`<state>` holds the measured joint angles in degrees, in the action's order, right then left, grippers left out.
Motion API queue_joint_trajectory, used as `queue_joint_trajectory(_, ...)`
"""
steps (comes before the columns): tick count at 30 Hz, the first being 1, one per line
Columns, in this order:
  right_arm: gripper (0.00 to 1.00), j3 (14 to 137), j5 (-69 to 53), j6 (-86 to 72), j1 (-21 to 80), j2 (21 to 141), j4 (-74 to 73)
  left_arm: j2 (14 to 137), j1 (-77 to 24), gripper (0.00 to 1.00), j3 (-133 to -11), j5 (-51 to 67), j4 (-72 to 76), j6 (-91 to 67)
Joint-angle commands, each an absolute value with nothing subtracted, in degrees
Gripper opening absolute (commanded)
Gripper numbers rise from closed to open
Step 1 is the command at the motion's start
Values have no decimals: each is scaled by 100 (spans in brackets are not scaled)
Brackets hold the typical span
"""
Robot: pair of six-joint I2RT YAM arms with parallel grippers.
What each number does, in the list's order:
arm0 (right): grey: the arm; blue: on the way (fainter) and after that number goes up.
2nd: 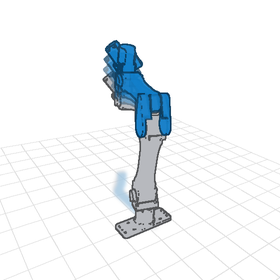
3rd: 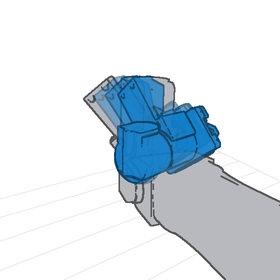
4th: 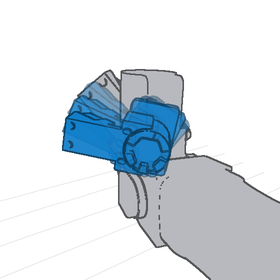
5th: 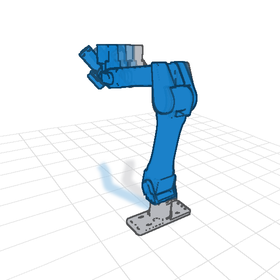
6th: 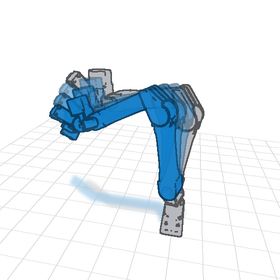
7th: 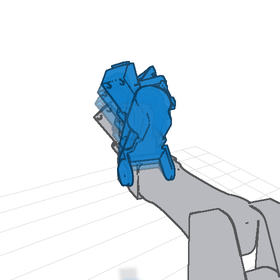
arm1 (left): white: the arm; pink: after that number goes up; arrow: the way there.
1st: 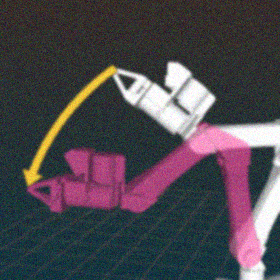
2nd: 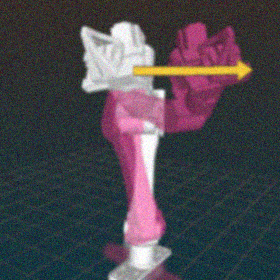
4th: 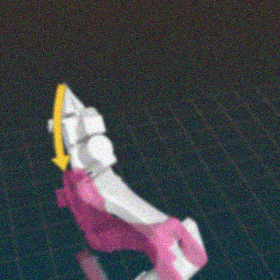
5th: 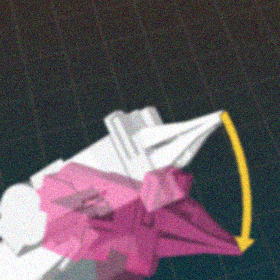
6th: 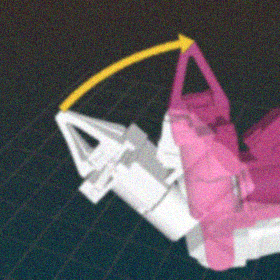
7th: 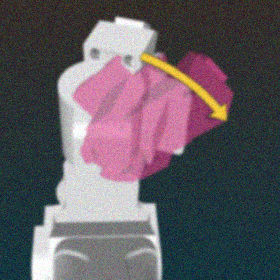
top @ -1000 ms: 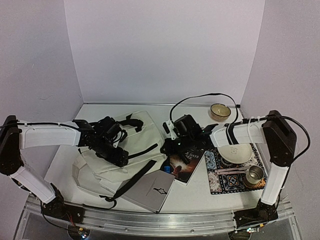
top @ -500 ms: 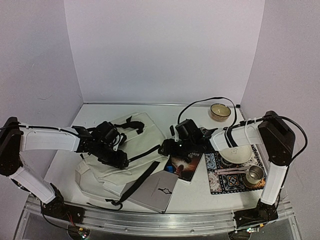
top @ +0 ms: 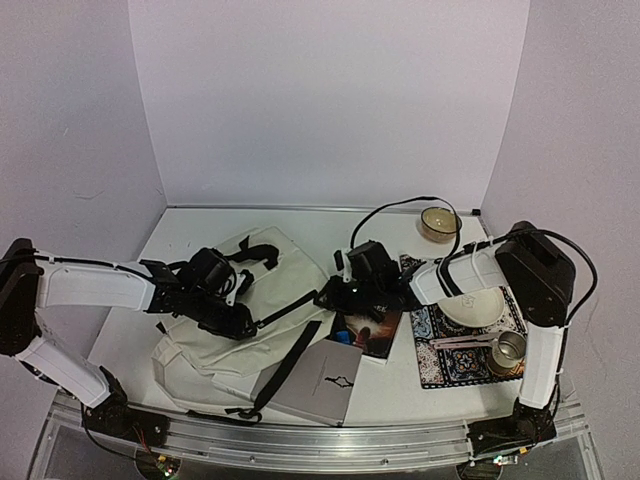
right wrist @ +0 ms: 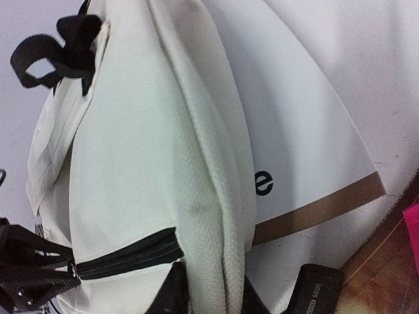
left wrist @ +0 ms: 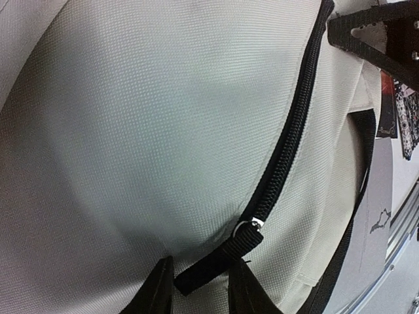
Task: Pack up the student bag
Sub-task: Hold the student bag with the book, then grab the pocket on the back of the student bag, then unzip the pocket on the back of the student bag.
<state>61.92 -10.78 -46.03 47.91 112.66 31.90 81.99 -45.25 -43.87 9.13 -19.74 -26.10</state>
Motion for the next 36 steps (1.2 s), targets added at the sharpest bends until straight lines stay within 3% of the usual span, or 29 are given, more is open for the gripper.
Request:
queue_joint_trajectory(1, 7, 6541, -1841, -4498, 4872, 11316, 3713, 7913, -4579, 25, -4273, 1424, -1453, -2662)
queue_joint_trajectory(3, 0, 6563, -1976, -4357, 4876, 11226, 3762, 7767, -4579, 17, -4248, 1395, -1452, -2632)
queue_joint_trajectory(9, 0, 6439, -2435, -3819, 4858, 10879, 4111, 7274, -4581, 1, -4121, 1300, -1460, -2557)
queue_joint_trajectory(18, 0, 6381, -3042, -3615, 4721, 10694, 4903, 6326, -4578, 0, -3938, 854, -1617, -2496)
queue_joint_trajectory(23, 0, 6683, -2866, -3117, 4710, 10773, 4012, 6078, -4575, 0, -4212, 807, -1761, -2605)
queue_joint_trajectory(36, 0, 7127, -2955, -2715, 5133, 11136, 3478, 7813, -4581, 0, -5687, 1465, -1289, -2753)
